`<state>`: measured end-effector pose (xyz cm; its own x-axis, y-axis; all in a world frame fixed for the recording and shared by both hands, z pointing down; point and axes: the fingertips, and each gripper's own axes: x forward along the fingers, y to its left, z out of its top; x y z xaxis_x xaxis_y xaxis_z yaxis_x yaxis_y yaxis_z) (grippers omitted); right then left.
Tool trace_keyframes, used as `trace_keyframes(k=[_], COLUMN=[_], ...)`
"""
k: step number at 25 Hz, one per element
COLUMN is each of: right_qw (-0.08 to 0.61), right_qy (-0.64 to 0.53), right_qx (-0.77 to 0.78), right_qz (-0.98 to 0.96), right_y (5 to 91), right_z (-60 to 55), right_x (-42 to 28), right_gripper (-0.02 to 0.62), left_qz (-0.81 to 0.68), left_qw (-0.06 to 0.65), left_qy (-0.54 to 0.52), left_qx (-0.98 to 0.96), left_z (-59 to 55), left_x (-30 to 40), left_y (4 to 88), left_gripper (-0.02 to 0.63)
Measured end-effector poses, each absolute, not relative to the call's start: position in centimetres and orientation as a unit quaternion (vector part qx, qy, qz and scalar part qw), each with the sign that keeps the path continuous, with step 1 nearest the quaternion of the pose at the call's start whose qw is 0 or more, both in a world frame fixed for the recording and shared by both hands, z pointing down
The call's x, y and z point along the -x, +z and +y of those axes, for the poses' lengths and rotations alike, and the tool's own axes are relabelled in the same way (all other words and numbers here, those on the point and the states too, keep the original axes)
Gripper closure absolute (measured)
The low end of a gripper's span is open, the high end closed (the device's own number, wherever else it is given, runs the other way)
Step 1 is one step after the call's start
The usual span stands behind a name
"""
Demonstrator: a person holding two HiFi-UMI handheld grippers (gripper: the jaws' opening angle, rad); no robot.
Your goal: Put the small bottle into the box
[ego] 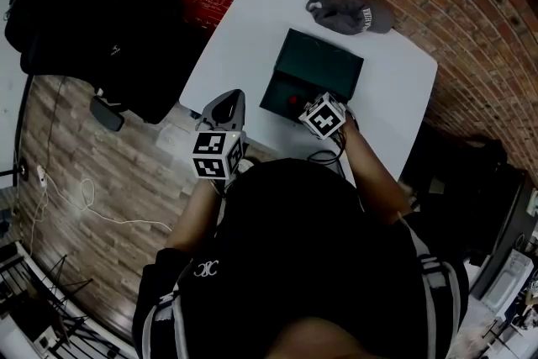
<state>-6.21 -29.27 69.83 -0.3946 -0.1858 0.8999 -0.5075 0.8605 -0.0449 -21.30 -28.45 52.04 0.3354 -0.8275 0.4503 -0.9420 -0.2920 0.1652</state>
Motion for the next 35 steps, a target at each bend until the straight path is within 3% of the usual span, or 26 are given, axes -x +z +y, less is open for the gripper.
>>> trace_keyframes(k=[6,10,12,22,26,35], right_qw=[0.333,0.238,0.201,0.024,-0.015,-0.003], right_qy=[0.171,0.156,0.147,0.021,-0.001,-0.014], right_qx=[-0.277,-0.348,-0.381,-0.53,-0.557,-0.573], right_qz=[-0.885,-0.894,-0.89,-0.848,-0.83,-0.819], right_y=[62.8,57.6,55.1,41.7,39.6,39.9], right_z=[-30.6,-32.1,-32.7,-32.8,-31.9,-30.8], right_x=[7.0,5.1,3.7,-4.7,-6.5,-7.3], right_gripper=[0.374,0.537,0.563,0.566,0.566,0.566], left_qz=[-0.546,-0.534,-0.529,-0.504,-0.501,-0.49], left_qw=[0.192,0.186,0.186,0.158,0.143,0.123], left_qy=[0.144,0.143,0.141,0.137,0.131,0.123], left_qx=[-0.802,-0.812,-0.816,-0.838,-0.844,-0.854], left_z=[-28.0,-28.5,-29.0,-30.2,-30.5,-30.0], left_x=[20.0,18.7,18.1,13.8,12.4,10.5], left_y=[51.3,50.9,50.8,48.9,47.8,46.6], left_gripper=[0.592,0.592,0.592,0.592,0.592,0.592])
